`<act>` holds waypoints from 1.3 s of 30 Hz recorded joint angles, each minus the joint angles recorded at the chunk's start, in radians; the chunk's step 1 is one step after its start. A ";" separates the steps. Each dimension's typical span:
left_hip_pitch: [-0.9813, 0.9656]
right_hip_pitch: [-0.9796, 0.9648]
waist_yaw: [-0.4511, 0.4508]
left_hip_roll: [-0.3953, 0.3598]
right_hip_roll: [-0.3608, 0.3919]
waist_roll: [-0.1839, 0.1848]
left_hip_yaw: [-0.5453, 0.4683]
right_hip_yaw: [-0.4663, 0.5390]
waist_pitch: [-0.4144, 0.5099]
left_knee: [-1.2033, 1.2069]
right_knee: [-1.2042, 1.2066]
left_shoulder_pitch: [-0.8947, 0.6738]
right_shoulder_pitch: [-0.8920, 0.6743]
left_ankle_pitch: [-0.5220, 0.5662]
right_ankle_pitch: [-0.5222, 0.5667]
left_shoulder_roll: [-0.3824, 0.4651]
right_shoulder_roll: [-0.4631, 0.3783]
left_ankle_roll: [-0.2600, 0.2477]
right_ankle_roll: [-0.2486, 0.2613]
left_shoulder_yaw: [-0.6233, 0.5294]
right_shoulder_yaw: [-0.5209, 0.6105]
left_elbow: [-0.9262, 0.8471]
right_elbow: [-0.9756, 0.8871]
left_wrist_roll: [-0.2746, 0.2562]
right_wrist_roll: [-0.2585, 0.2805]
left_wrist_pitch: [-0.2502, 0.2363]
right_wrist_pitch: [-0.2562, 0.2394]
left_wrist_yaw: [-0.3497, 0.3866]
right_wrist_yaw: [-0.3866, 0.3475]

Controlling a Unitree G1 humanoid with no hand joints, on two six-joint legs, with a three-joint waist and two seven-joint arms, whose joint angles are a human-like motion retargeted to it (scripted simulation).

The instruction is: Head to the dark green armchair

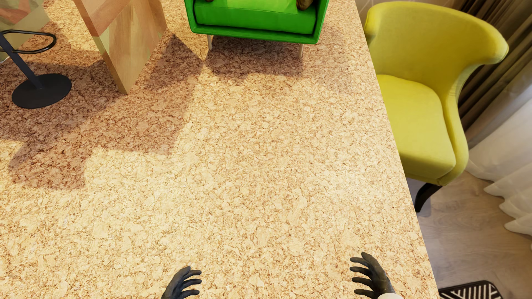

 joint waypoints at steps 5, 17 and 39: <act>-0.013 -0.185 -0.028 -0.010 -0.011 -0.002 -0.007 0.032 -0.002 0.246 -0.069 -0.029 0.036 -0.012 0.063 -0.023 -0.064 0.071 -0.024 -0.013 -0.043 -0.048 0.064 -0.026 -0.005 0.089 -0.161 0.126 0.021; -0.003 -0.088 -0.057 -0.030 -0.027 0.007 0.027 0.004 -0.052 0.062 -0.061 -0.082 0.106 -0.040 -0.052 -0.043 -0.081 0.021 -0.025 0.010 -0.060 -0.020 0.067 -0.061 -0.025 0.064 -0.109 0.028 0.081; -0.013 -0.213 -0.080 -0.062 -0.053 -0.063 0.036 -0.005 -0.053 0.039 -0.123 -0.020 0.085 0.002 0.120 -0.043 -0.046 0.041 0.009 0.014 -0.012 -0.037 0.074 -0.021 -0.057 0.055 -0.144 0.056 0.141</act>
